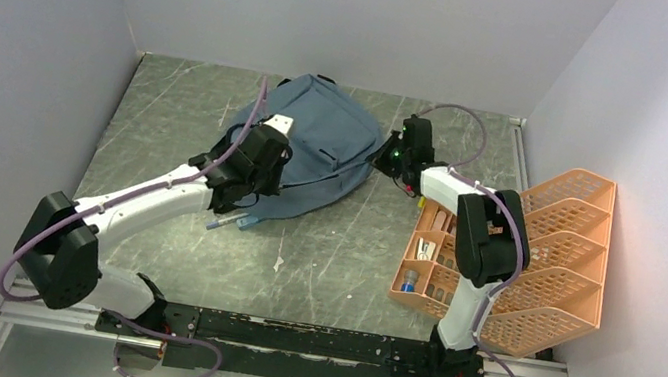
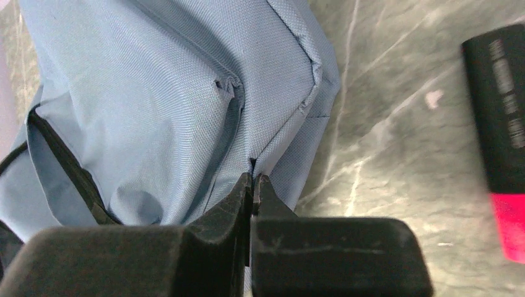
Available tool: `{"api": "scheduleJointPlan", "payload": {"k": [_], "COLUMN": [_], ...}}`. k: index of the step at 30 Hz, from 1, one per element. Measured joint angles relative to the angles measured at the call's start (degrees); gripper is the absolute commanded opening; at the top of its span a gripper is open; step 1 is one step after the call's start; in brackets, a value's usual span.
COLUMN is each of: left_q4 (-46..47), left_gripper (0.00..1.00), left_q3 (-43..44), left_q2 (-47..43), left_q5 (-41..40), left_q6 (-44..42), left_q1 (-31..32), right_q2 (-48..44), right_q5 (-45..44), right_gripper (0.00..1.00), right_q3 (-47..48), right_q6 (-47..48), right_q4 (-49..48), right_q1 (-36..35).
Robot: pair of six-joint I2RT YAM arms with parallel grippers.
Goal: Pack the student bag
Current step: Zip the student bag at the center of the board.
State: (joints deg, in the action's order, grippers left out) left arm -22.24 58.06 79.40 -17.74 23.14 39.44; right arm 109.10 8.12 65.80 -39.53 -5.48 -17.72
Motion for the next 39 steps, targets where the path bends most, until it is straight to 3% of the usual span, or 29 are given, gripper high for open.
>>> {"api": "scheduleJointPlan", "payload": {"k": [5, 13, 21, 28, 33, 39], "left_q4": [-0.9, -0.6, -0.3, 0.2, 0.4, 0.9], "left_gripper": [0.05, 0.05, 0.05, 0.05, 0.05, 0.05], "left_q3": [-0.7, -1.9, -1.9, -1.9, -1.9, -2.6], "left_q2": [-2.3, -3.9, -2.8, -2.5, -2.3, -2.3], "left_q5": [0.0, 0.5, 1.9, 1.9, 1.9, 1.9], "left_q6": [-1.4, -1.7, -1.0, 0.9, 1.8, 2.4], "left_q1": [0.0, 0.1, 0.1, 0.1, 0.1, -0.2], "right_q2": [0.2, -0.4, -12.5, -23.1, -24.3, -24.6], "right_q5": [-0.9, -0.2, 1.5, 7.6, 14.5, 26.5], "right_gripper": [0.00, 0.39, 0.56, 0.54, 0.55, 0.54], "right_q3": [3.9, 4.2, -3.0, -9.1, -11.2, -20.6], "right_q6": [3.6, 6.7, 8.6, 14.8, 25.0, 40.9], "right_q4": [4.7, 7.1, 7.6, 2.4, -3.2, -15.1], "right_q1": [2.1, 3.0, 4.9, -1.6, -10.6, -17.0]}}
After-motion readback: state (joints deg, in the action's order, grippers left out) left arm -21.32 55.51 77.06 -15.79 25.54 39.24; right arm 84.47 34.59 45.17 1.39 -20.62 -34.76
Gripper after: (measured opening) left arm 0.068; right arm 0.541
